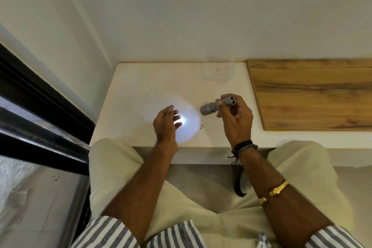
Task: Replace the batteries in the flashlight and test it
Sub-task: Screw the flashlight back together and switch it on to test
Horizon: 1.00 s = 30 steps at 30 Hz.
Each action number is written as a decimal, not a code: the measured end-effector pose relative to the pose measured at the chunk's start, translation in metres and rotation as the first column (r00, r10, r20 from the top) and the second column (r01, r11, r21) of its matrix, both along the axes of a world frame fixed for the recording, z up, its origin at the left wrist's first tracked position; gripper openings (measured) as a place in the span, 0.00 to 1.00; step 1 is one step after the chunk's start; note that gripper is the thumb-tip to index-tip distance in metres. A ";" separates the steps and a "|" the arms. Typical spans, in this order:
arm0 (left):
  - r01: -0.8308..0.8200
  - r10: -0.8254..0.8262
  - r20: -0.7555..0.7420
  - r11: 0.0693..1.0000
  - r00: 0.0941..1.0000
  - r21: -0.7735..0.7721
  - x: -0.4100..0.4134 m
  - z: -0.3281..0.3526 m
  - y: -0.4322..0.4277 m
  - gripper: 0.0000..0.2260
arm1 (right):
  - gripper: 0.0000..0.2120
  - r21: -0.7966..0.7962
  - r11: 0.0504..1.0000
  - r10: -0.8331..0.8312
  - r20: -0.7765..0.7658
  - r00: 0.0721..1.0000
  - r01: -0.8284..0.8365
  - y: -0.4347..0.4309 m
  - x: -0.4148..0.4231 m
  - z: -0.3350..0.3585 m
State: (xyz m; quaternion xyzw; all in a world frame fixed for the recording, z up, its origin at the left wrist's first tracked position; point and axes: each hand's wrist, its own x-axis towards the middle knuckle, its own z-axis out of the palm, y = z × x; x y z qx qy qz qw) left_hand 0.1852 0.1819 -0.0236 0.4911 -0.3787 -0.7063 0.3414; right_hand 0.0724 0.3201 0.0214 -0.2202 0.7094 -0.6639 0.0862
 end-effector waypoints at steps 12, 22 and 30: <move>0.227 -0.223 -0.078 0.973 0.972 0.051 -0.002 0.006 0.008 0.17 | 0.08 -0.241 0.970 0.067 0.408 0.911 0.036 0.001 -0.007 -0.012; 0.398 -0.295 -0.374 0.886 0.879 0.239 -0.004 0.011 0.012 0.41 | 0.06 -0.598 0.738 0.468 0.787 0.403 0.311 0.002 -0.012 -0.013; 0.466 -0.350 -0.404 0.853 0.845 0.237 -0.004 0.015 0.018 0.44 | 0.11 -0.683 0.655 0.569 0.728 0.384 0.323 0.004 -0.008 -0.013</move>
